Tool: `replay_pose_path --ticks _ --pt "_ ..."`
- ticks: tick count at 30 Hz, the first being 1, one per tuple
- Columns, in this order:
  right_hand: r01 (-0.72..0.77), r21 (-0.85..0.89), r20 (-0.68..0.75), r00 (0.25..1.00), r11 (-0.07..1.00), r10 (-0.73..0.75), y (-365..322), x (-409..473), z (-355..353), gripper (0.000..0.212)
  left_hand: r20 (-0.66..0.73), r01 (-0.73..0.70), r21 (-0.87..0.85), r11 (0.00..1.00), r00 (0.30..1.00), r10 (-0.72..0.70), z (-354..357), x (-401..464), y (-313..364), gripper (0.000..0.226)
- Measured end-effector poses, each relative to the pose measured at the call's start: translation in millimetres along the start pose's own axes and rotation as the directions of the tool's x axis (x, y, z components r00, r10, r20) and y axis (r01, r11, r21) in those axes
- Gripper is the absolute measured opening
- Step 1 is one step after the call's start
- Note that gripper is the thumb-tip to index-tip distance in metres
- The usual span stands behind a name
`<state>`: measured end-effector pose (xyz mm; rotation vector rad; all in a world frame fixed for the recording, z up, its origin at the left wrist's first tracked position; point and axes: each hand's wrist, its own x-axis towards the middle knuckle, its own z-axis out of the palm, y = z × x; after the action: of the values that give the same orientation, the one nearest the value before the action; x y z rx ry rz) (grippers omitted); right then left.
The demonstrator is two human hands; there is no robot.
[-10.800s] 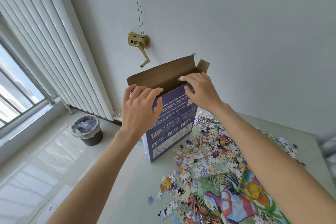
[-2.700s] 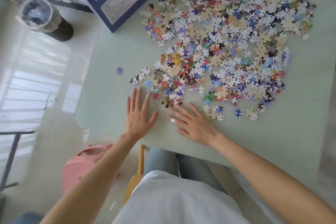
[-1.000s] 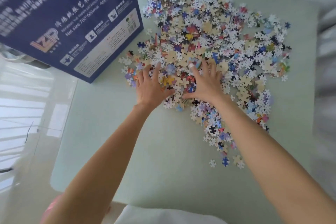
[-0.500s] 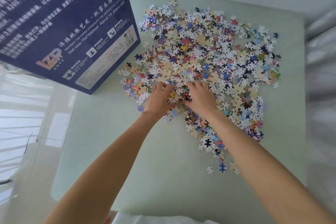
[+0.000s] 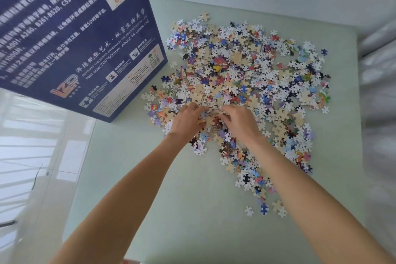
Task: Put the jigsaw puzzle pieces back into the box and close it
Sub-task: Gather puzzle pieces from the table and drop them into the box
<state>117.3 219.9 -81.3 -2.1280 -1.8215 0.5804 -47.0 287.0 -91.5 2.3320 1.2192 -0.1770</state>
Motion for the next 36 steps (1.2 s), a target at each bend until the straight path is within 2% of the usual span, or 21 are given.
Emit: replay_pose_path --ticks 5,13,15,18,23,26,28,32,34,36 --pt "-0.126 0.165 -0.045 0.990 0.978 0.135 3 -6 -10 0.029 -0.046 -0.027 -0.081 0.996 0.999 0.023 -9 4 -5 0.033" --pt "-0.175 0.111 -0.037 0.983 0.978 0.180 3 -10 -21 0.032 -0.139 0.103 -0.357 0.929 0.977 -0.161 -26 -5 -3 0.031" --pt "-0.170 0.098 -0.027 0.985 0.981 0.173 -2 -12 -25 0.031 -0.137 0.150 -0.437 0.887 0.963 -0.230 -29 -10 -6 0.036" --pt "-0.128 0.128 -0.029 0.991 0.984 0.132 -16 -15 -37 0.029 -0.144 0.158 -0.478 0.864 0.956 -0.255 -39 -23 -5 0.038" --pt "-0.006 0.261 -0.094 0.995 0.965 0.031 -53 -8 -85 0.034 -0.328 0.017 -0.519 0.855 0.919 -0.217 -113 -59 11 0.037" --pt "0.152 0.342 -0.195 0.977 0.927 -0.088 -91 8 -130 0.039 -0.556 -0.167 -0.459 0.873 0.820 -0.136 -188 -89 17 0.030" --pt "0.246 0.379 -0.269 0.952 0.892 -0.148 -117 27 -159 0.036 -0.697 -0.251 -0.373 0.893 0.711 -0.091 -236 -102 18 0.027" --pt "0.441 0.395 -0.368 0.880 0.806 -0.302 -179 66 -205 0.024 -0.885 -0.224 -0.162 0.961 0.464 -0.041 -312 -126 0 0.019" --pt "0.481 0.380 -0.377 0.860 0.790 -0.342 -199 86 -217 0.020 -0.911 -0.160 -0.038 0.986 0.410 0.032 -328 -125 -15 0.019" --pt "0.530 0.354 -0.394 0.832 0.771 -0.391 -218 103 -226 0.012 -0.895 -0.063 0.064 0.996 0.438 0.085 -339 -124 -32 0.018"
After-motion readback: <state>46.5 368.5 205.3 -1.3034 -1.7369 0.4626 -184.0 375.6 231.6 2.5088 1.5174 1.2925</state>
